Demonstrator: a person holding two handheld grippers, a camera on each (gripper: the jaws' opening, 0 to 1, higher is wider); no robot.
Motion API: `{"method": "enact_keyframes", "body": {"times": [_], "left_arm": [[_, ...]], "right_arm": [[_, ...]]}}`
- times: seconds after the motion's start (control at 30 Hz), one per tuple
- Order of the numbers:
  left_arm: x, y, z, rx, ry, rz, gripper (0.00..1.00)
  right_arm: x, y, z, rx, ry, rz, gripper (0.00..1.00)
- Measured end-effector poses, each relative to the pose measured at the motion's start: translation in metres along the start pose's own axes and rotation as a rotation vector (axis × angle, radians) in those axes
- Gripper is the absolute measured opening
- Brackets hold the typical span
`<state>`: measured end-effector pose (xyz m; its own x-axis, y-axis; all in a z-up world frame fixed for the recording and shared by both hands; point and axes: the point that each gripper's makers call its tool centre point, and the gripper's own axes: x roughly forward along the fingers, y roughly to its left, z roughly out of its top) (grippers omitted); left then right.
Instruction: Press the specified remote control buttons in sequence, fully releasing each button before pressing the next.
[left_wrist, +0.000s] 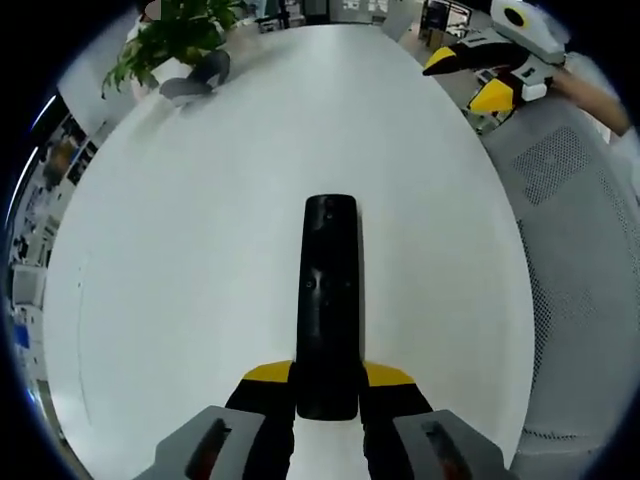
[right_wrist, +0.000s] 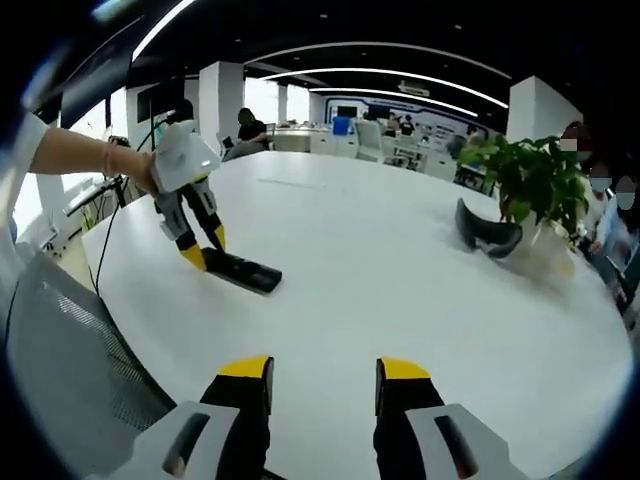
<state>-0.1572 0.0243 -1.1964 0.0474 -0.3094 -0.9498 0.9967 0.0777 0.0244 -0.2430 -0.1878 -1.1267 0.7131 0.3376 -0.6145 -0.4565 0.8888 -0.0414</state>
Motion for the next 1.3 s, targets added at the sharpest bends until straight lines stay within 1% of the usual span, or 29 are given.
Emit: {"method": "enact_keyframes", "body": {"times": [0.17,0.5,0.8,1.07,1.1,1.17,1.3], "left_arm": [[-0.001,-0.005,-0.001,-0.007,-0.009,-0.001,0.23],[-0.002,-0.017,-0.002,-0.030,-0.021,0.006,0.23],[-0.002,-0.024,-0.002,-0.052,-0.048,0.006,0.23],[-0.002,-0.032,-0.002,-0.043,-0.043,0.003,0.23],[-0.002,-0.034,-0.002,-0.027,-0.042,0.004,0.23],[-0.002,-0.036,-0.002,-0.051,-0.042,0.005,0.23],[-0.003,-0.043,-0.002,-0.049,-0.044,0.005,0.23]], "right_arm": [[0.001,0.001,-0.001,-0.007,0.007,0.002,0.39],[0.000,0.000,-0.002,0.009,0.009,0.004,0.37],[0.000,0.000,-0.002,0.009,0.011,0.005,0.37],[0.000,-0.001,-0.003,0.014,0.009,0.002,0.36],[0.000,-0.001,-0.003,0.016,0.010,0.002,0.36],[0.000,-0.002,-0.003,0.018,0.011,-0.001,0.36],[0.000,-0.003,-0.002,0.029,0.004,0.000,0.36]]}}
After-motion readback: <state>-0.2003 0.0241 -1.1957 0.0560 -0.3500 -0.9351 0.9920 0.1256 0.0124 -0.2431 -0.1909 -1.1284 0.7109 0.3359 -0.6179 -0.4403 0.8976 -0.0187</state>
